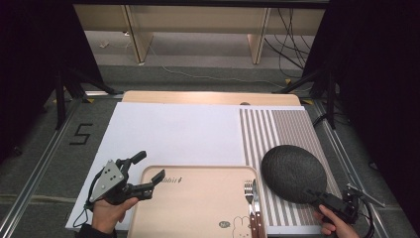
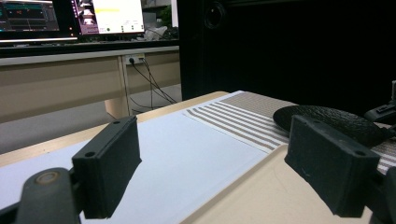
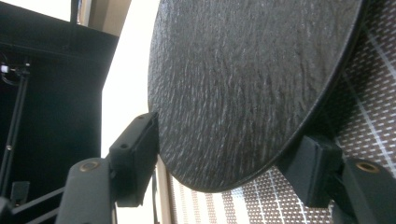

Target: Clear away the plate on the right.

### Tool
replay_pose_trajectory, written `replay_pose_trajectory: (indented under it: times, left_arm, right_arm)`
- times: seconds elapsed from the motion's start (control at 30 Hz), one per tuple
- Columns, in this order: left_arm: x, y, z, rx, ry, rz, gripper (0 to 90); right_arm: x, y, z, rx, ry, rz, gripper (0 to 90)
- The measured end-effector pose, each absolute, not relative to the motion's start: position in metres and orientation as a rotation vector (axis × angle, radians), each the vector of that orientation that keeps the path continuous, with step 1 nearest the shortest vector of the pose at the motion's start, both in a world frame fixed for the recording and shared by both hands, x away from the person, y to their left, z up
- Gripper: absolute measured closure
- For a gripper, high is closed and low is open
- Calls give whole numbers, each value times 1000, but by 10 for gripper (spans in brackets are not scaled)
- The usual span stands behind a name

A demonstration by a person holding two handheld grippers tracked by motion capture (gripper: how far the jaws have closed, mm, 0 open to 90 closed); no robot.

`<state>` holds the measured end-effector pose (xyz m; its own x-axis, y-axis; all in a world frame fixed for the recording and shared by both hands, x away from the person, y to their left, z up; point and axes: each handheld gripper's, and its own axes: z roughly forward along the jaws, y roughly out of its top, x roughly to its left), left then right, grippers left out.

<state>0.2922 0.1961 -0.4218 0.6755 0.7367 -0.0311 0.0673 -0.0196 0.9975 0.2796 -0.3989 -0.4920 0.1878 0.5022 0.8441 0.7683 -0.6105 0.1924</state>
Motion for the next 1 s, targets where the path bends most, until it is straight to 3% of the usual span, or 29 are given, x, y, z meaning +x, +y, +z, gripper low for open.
replay_pose_trajectory:
  times: [1.0]
  left_arm:
    - [292, 196, -422, 1520, 697, 605, 167]
  right_arm:
    - [276, -404, -506, -2266, -997, -1387, 704]
